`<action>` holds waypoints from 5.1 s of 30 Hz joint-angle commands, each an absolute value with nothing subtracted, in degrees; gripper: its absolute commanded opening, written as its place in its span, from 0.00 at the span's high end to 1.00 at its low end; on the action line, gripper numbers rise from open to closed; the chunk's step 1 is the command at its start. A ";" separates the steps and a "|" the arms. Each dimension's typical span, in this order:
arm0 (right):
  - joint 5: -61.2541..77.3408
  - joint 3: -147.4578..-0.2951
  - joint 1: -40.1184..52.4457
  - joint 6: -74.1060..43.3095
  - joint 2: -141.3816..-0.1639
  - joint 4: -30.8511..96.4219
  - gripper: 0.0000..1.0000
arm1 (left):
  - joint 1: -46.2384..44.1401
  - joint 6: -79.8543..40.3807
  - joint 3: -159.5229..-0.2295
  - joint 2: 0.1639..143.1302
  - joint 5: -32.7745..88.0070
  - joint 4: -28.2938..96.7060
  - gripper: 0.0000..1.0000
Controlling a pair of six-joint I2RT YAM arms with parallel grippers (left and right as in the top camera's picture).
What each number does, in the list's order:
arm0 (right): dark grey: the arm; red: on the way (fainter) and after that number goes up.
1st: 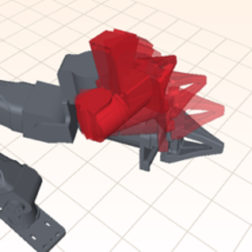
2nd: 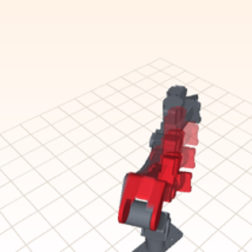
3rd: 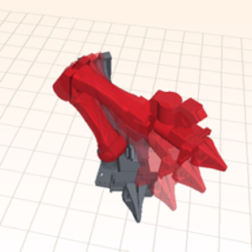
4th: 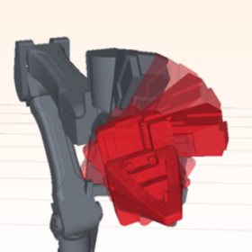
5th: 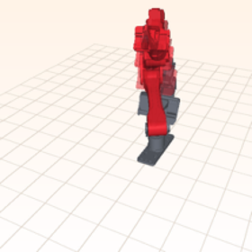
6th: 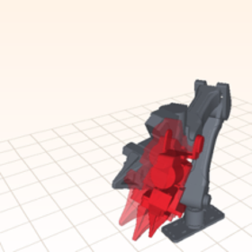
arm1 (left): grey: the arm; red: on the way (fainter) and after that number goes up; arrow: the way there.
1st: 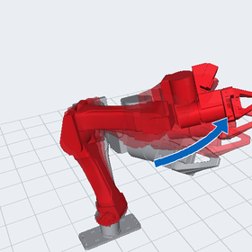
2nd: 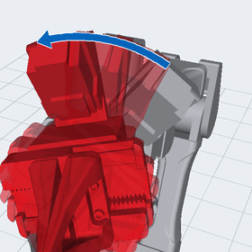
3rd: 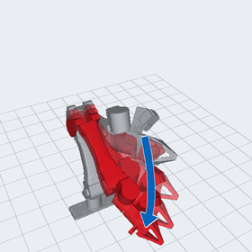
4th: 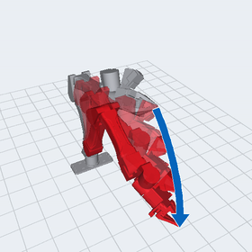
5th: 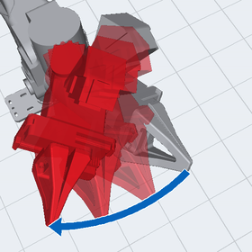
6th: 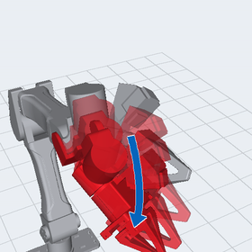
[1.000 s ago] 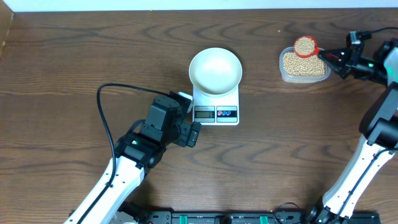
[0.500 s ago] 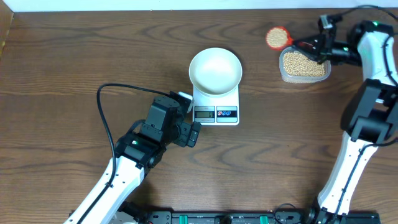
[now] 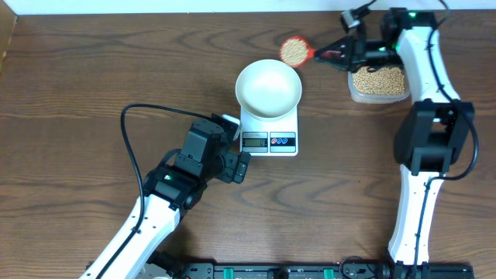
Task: Scoop item into bowl and weigh 50g on scale
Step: 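Carry the filled scoop with the right gripper over the white bowl, then tilt the red scoop to pour chickpeas into the white bowl, then shake the tilted scoop over the bowl to add more chickpeas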
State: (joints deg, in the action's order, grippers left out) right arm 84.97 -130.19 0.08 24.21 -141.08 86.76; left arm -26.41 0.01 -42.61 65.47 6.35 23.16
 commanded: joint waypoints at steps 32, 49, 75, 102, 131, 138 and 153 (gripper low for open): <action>31.42 -144.05 15.84 12.23 -141.10 80.51 0.99 | -26.48 0.19 -42.98 65.25 6.90 23.29 0.07; 21.74 -144.40 20.29 12.45 -141.10 80.05 0.99 | -26.48 0.19 -42.98 65.25 6.90 23.29 0.07; 21.52 -154.26 20.29 14.39 -140.88 83.85 0.99 | -26.48 0.19 -42.98 65.25 6.90 23.29 0.07; 34.02 -154.56 17.43 15.31 -140.88 87.66 0.99 | -26.48 0.19 -42.98 65.25 6.90 23.29 0.07; 43.29 -154.56 13.67 21.65 -140.88 90.89 0.99 | -26.48 0.19 -42.98 65.25 6.90 23.29 0.07; 36.97 -154.56 15.88 21.67 -140.88 90.67 0.99 | -26.48 0.19 -42.98 65.25 6.90 23.29 0.07; 28.38 -154.56 19.22 20.60 -140.88 89.36 0.99 | -26.48 0.19 -42.98 65.25 6.90 23.29 0.07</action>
State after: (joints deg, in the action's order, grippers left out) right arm 29.45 -153.05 18.61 20.53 -141.08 89.60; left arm -26.41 0.01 -42.61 65.47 6.35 23.16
